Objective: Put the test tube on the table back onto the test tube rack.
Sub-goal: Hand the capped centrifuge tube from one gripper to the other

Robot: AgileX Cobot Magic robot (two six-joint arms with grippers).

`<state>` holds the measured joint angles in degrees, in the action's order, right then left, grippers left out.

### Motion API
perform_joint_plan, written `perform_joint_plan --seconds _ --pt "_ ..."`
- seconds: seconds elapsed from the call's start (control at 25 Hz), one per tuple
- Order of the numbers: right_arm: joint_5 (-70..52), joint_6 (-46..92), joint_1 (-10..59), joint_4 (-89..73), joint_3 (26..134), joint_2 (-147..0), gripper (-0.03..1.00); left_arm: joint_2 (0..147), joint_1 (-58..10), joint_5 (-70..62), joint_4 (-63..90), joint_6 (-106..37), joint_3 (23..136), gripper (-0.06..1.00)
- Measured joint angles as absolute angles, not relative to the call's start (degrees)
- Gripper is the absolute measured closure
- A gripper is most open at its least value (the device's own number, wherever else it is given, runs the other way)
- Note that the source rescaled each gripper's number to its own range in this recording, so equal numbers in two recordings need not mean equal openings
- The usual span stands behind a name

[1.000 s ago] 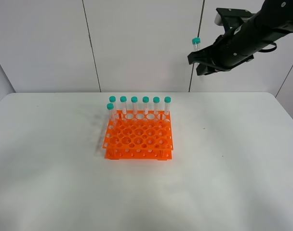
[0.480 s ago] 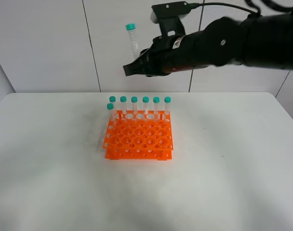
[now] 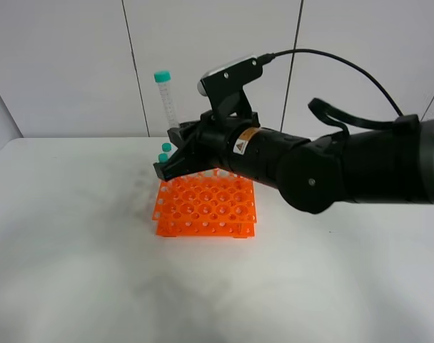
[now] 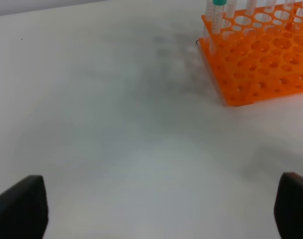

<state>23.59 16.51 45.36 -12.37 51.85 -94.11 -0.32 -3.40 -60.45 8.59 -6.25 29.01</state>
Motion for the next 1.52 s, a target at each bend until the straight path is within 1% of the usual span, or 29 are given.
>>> perform_joint_plan --seconds 0.08,0.24,0.36,0.44,0.88,1.24,1.52 --pt "27.1 13.8 45.4 -11.8 47.8 -91.4 0.97 -0.3 -3.4 -60.7 8.6 -6.2 29.0 -0.05" --pt "34.5 2.8 45.4 -5.9 39.9 -85.2 0.97 -0.3 -3.4 -60.8 8.6 -6.2 29.0 -0.05" --pt "35.9 -3.9 45.4 1.0 36.7 -82.8 0.97 -0.3 -3.4 -60.8 8.6 -6.2 29.0 -0.05" --pt "35.6 -5.7 45.4 3.1 35.5 -82.6 0.97 -0.3 -3.4 -60.8 8.6 -6.2 29.0 -0.05" --pt "31.4 -6.4 45.3 4.2 34.4 -81.9 0.97 -0.3 -3.4 -60.6 8.6 -6.2 29.0 -0.05" --pt "28.3 -2.8 44.6 3.3 32.0 -78.6 0.97 -0.3 -3.4 -60.6 8.6 -6.2 29.0 -0.05" --pt "28.1 -2.7 44.6 3.2 32.0 -78.6 0.97 -0.3 -3.4 -60.6 8.4 -6.2 29.0 -0.05"
